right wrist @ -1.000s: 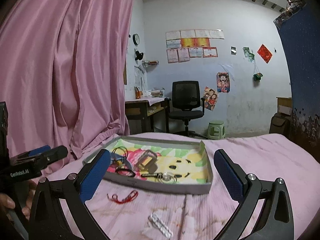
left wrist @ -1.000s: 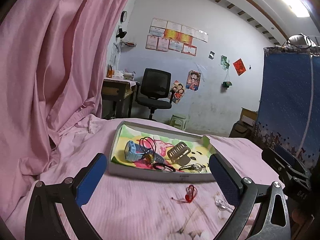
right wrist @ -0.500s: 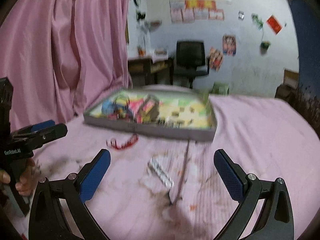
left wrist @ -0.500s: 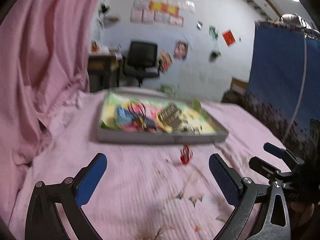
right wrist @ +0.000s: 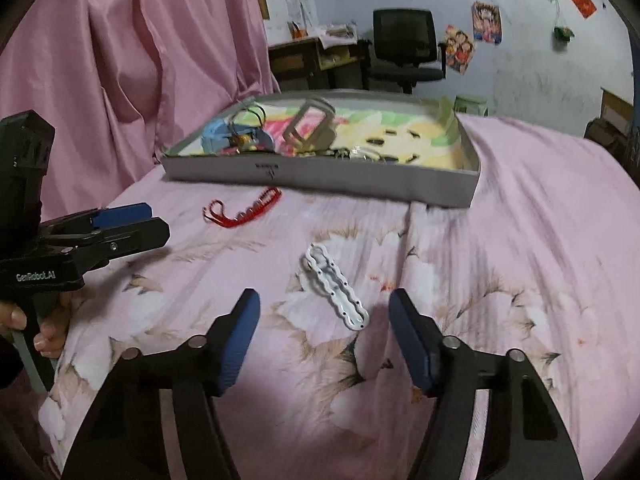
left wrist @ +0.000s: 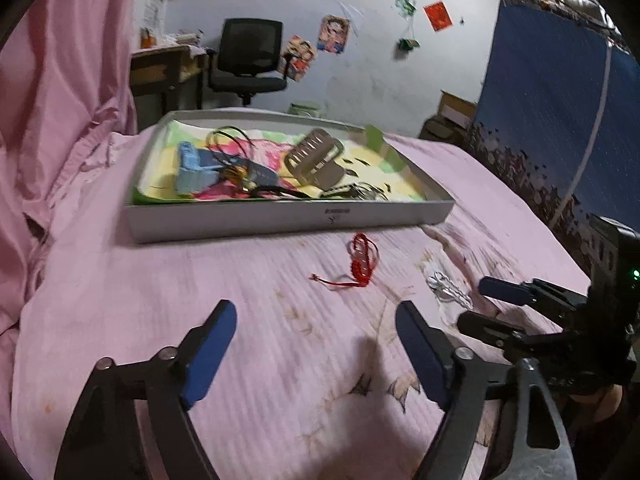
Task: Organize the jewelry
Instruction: 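Move both tools back toward the red bead string and white clip, then grasp the white plastic clip with the right tool while the left grasps the red bead string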
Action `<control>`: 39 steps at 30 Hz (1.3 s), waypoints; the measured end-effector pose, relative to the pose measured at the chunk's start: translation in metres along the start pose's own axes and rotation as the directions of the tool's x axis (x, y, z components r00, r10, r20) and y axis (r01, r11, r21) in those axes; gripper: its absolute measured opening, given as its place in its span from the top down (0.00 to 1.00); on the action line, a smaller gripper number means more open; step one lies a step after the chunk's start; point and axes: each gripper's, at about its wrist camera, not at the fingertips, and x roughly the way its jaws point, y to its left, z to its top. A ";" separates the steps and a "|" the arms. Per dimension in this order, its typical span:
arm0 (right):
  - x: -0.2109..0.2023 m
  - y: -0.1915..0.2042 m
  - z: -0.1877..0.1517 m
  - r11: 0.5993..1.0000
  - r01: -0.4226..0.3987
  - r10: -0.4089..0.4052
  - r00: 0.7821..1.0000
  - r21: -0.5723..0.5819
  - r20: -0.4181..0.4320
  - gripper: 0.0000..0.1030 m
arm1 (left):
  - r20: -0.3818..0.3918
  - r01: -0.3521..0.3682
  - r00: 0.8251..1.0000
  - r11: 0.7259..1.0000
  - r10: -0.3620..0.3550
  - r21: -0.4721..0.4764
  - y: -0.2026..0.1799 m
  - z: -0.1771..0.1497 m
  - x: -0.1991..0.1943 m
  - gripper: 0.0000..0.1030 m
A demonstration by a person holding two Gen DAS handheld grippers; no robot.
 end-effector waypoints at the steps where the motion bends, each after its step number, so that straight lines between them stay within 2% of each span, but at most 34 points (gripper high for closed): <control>1: 0.004 0.000 0.000 1.000 -0.003 0.003 1.000 0.002 -0.012 0.51 | -0.009 -0.004 1.000 1.000 0.004 0.006 -0.001 0.001 0.004 0.26; 2: 0.007 0.001 0.000 1.000 -0.002 0.002 1.000 0.002 -0.023 0.58 | -0.022 -0.009 1.000 1.000 0.010 0.015 -0.004 0.003 0.007 0.27; 5: 0.016 0.003 0.000 1.000 0.004 -0.005 0.999 -0.012 -0.051 0.68 | -0.057 -0.019 0.998 0.999 0.022 0.045 -0.010 0.009 0.018 0.34; 11: 0.021 0.000 0.005 1.000 -0.014 0.015 0.998 0.006 -0.062 0.82 | -0.091 -0.008 0.996 0.996 0.016 0.092 -0.018 0.022 0.033 0.42; 17: 0.026 -0.005 0.007 0.999 -0.032 0.034 0.997 0.036 -0.064 0.86 | -0.148 0.022 0.989 0.991 -0.003 0.130 -0.025 0.027 0.049 0.64; 19: 0.027 -0.004 0.006 0.999 -0.029 0.032 0.997 0.037 -0.064 0.86 | -0.158 0.027 0.987 0.991 -0.006 0.135 -0.027 0.027 0.051 0.75; 24: 0.029 -0.004 0.006 0.999 -0.027 0.029 0.997 0.036 -0.068 0.89 | -0.166 0.039 0.986 0.989 -0.015 0.140 -0.028 0.025 0.052 0.90; 28: 0.030 -0.002 0.005 0.999 -0.032 0.034 0.997 0.030 -0.069 0.96 | -0.158 0.043 0.987 0.988 -0.019 0.149 -0.031 0.024 0.052 0.94; 36: 0.025 -0.001 0.004 0.998 -0.054 0.055 0.998 0.044 -0.027 0.97 | -0.099 0.032 0.995 0.990 -0.019 0.138 -0.030 0.017 0.039 0.95; 39: 0.020 0.002 0.004 0.998 -0.055 0.055 0.998 0.031 0.001 0.97 | -0.043 0.027 0.999 0.988 -0.020 0.150 -0.034 0.010 0.025 0.95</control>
